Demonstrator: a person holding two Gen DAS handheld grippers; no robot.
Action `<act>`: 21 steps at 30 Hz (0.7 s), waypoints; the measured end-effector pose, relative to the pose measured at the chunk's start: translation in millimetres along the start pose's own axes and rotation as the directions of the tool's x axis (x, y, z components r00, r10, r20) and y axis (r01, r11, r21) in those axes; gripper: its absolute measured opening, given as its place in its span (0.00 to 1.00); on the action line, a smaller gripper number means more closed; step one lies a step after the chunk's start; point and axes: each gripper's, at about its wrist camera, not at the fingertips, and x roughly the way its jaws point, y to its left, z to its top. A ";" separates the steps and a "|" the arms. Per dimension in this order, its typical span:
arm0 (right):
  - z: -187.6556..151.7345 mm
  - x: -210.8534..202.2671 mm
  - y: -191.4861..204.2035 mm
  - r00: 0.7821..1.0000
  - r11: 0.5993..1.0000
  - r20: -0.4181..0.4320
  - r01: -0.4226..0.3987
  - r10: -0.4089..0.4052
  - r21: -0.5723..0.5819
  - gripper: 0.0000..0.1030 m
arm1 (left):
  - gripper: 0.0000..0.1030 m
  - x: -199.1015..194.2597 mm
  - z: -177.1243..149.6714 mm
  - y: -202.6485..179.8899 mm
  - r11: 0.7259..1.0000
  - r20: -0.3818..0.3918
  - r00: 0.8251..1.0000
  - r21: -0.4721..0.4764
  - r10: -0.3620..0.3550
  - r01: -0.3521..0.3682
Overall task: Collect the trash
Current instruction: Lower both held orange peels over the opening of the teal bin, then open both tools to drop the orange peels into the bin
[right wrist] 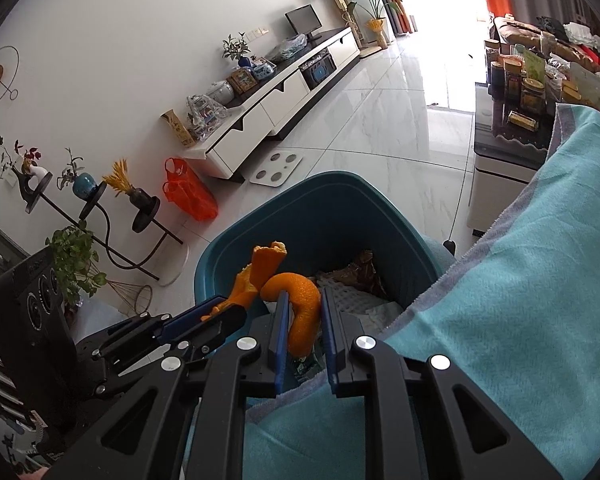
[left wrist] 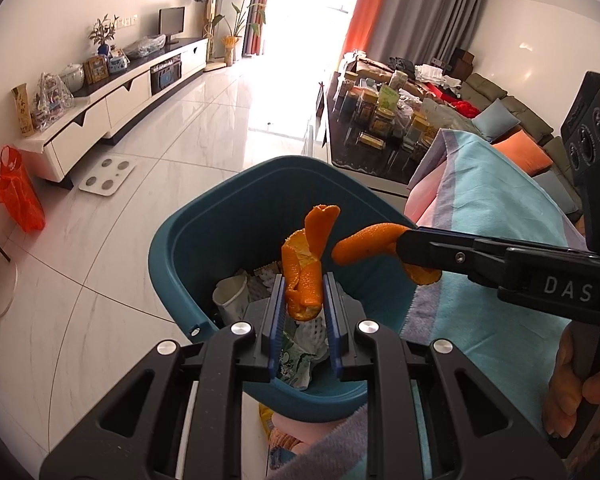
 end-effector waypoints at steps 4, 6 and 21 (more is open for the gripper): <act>2.1 4.6 -2.1 1.000 1.000 -0.010 0.011 -0.011 0.008 0.16 | 0.19 12.0 2.4 5.2 0.999 -0.022 1.000 -0.030 -0.011 0.011; 3.0 4.9 -1.8 1.000 1.000 -0.010 0.014 -0.014 0.010 0.17 | 0.20 17.8 3.6 8.7 0.999 -0.031 0.999 -0.045 -0.011 0.010; -12.6 -34.1 -15.4 0.996 1.000 0.085 -0.005 0.002 0.028 0.43 | 0.66 -19.2 -7.7 2.8 1.000 0.099 0.995 -0.008 -0.001 0.001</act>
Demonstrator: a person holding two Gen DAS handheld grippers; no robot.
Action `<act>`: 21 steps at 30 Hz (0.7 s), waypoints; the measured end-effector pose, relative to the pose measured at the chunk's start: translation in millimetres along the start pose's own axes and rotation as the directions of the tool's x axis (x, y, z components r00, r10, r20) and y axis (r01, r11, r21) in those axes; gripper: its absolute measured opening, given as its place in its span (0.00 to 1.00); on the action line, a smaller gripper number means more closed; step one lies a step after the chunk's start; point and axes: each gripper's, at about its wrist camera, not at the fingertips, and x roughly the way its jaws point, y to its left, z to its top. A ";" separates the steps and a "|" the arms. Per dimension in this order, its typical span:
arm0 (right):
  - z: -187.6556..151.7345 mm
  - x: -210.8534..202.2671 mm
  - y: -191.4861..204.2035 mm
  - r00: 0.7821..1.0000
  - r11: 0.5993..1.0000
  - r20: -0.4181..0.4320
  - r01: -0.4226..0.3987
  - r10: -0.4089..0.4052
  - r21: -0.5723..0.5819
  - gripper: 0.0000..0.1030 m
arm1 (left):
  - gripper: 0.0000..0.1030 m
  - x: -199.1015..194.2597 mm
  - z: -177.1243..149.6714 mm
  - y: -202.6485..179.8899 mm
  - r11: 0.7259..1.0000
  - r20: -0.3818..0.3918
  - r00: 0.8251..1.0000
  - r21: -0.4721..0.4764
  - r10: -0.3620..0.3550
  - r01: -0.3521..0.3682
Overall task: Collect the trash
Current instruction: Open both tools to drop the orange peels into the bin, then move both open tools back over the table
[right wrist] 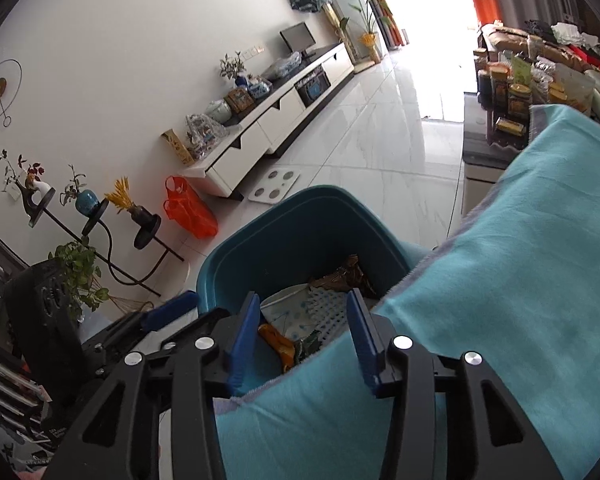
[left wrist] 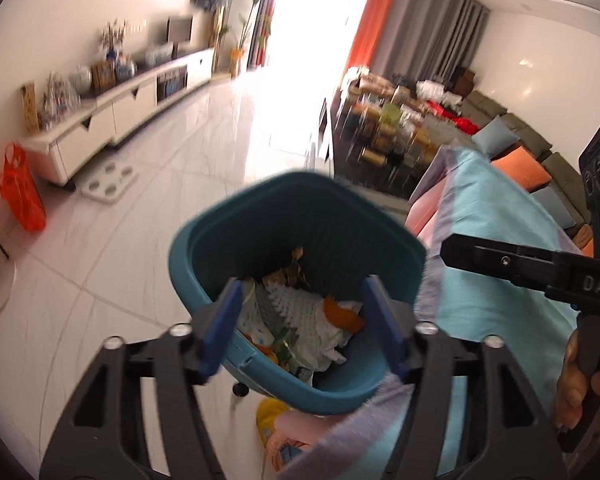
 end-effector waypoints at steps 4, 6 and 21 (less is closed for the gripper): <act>-14.1 -42.6 -6.6 0.996 1.000 0.094 -0.001 0.001 -0.001 0.56 | 0.90 -36.9 -4.0 -16.0 0.999 0.102 0.995 0.051 -0.014 0.008; -23.2 -63.9 -8.3 0.990 1.000 0.141 0.025 -0.022 -0.020 0.63 | 0.94 -54.8 -7.5 -23.7 0.997 0.146 0.989 0.079 -0.025 0.014; -138.0 -211.3 -44.9 0.790 0.909 0.465 0.407 -0.400 0.089 0.93 | 0.94 -117.3 -45.0 -147.3 0.963 0.292 0.933 0.226 -0.210 0.146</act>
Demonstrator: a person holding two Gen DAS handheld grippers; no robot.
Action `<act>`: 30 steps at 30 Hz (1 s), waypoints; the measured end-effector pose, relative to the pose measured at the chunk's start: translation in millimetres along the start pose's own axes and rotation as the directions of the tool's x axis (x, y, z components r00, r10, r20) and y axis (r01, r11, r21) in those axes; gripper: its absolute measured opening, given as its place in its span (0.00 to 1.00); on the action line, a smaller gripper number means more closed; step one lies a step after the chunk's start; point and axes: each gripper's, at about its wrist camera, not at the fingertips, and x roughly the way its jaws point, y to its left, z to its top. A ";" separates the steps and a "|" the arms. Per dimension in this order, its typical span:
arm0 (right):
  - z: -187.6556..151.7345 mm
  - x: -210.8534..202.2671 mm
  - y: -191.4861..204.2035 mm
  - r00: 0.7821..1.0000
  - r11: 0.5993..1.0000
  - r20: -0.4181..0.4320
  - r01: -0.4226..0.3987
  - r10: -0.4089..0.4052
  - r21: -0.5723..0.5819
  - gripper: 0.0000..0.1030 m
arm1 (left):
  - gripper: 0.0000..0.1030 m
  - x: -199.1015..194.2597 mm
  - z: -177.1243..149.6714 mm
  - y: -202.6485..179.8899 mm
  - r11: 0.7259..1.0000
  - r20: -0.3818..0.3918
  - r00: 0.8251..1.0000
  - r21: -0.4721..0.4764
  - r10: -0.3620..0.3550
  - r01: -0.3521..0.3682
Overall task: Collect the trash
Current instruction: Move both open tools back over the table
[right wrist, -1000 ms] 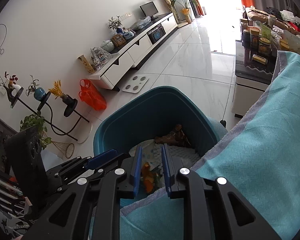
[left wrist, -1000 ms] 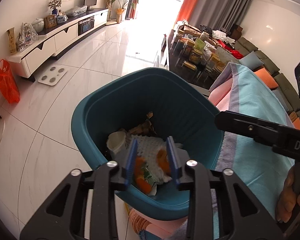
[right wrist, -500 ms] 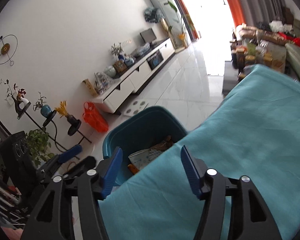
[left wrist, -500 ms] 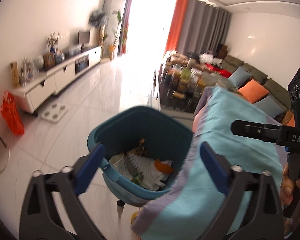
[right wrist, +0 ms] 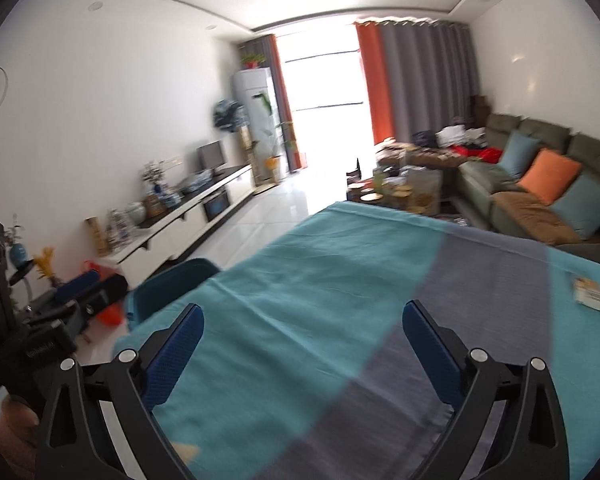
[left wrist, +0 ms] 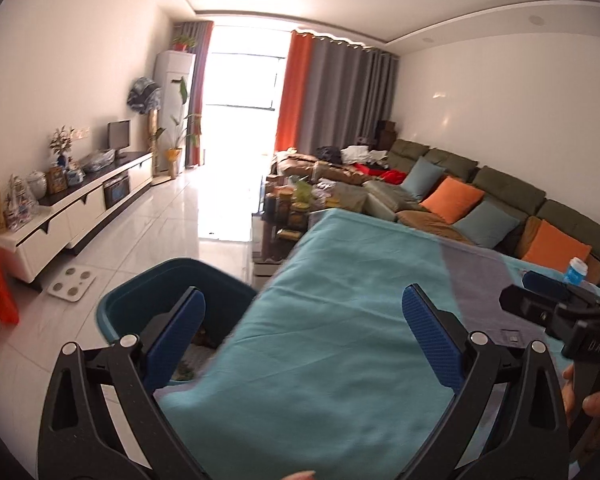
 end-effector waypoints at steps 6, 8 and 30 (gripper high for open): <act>-18.6 -43.8 -31.6 0.977 0.983 0.105 0.180 -0.184 0.047 0.93 | 0.94 -2.0 -2.1 -51.0 0.996 0.044 0.996 0.042 -0.076 0.075; -23.6 -56.8 -39.1 0.959 0.968 0.136 0.244 -0.249 0.055 0.93 | 0.94 -2.5 -2.3 -66.8 0.995 0.059 0.995 0.064 -0.082 0.079; -42.4 -109.6 -61.7 0.866 0.905 0.264 0.404 -0.425 0.130 0.93 | 0.95 -21.2 -10.4 -127.5 0.975 0.169 0.973 0.184 -0.157 0.125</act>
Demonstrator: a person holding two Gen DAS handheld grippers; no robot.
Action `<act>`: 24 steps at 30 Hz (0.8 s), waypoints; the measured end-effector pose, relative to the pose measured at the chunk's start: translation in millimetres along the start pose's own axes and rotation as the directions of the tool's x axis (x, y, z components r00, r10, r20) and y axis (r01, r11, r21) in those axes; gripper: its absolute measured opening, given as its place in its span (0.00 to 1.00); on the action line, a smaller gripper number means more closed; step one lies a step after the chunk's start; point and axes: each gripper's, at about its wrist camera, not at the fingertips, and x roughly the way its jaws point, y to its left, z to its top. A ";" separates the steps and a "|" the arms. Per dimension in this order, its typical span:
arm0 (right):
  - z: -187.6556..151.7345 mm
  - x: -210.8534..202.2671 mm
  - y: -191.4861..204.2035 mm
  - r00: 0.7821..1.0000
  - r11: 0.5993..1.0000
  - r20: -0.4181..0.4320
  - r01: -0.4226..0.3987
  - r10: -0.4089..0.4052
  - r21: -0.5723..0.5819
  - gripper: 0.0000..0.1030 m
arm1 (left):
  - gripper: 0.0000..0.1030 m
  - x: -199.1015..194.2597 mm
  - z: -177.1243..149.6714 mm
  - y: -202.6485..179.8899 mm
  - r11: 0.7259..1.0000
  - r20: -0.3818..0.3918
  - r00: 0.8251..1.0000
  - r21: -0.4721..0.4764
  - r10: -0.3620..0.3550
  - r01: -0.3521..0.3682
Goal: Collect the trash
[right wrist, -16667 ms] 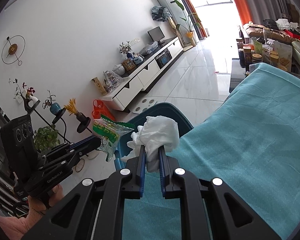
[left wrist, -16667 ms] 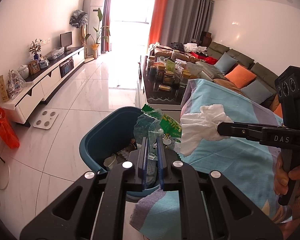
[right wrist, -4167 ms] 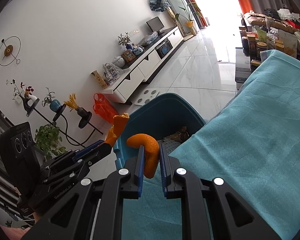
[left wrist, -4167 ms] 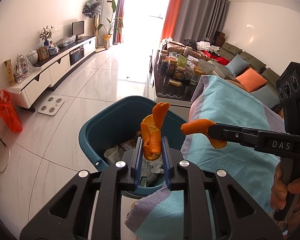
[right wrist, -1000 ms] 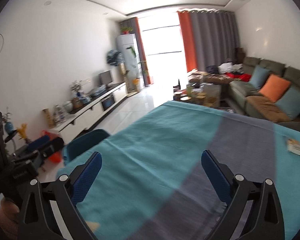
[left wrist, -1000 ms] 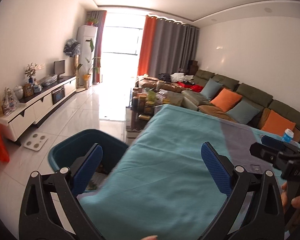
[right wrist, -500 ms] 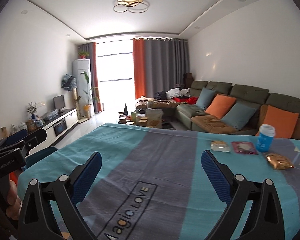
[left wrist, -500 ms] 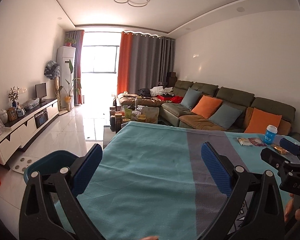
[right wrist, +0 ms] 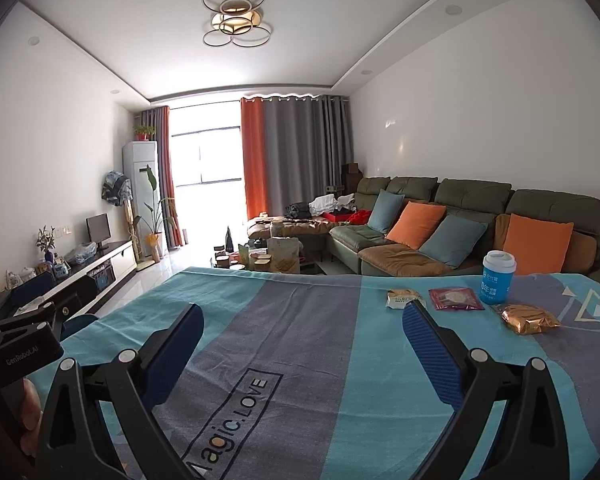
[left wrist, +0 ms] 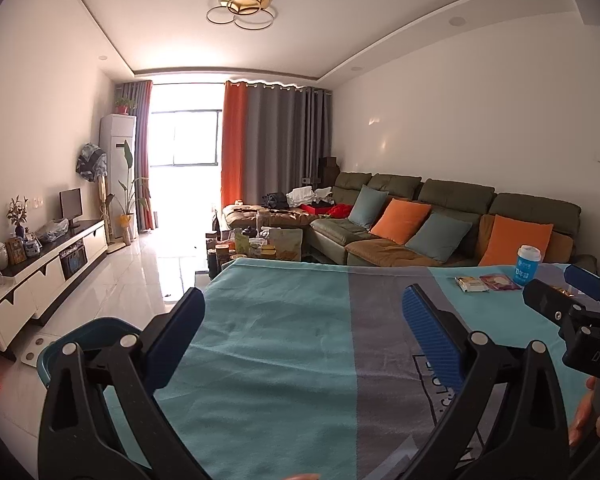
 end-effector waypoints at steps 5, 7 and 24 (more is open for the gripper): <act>1.2 -2.6 -2.6 1.000 1.000 0.010 0.006 -0.006 0.001 0.93 | 0.95 -0.7 -0.4 -3.2 1.000 0.007 1.000 0.008 -0.003 0.003; 2.2 -4.3 -2.7 1.000 1.000 0.013 0.005 -0.005 0.005 0.93 | 0.95 0.1 -0.3 -5.1 1.000 0.008 1.000 0.015 0.001 -0.001; 7.8 -7.3 -7.0 1.000 1.000 0.026 0.011 -0.011 0.004 0.93 | 0.95 -2.7 0.1 -10.3 0.999 0.035 0.999 0.036 0.017 -0.019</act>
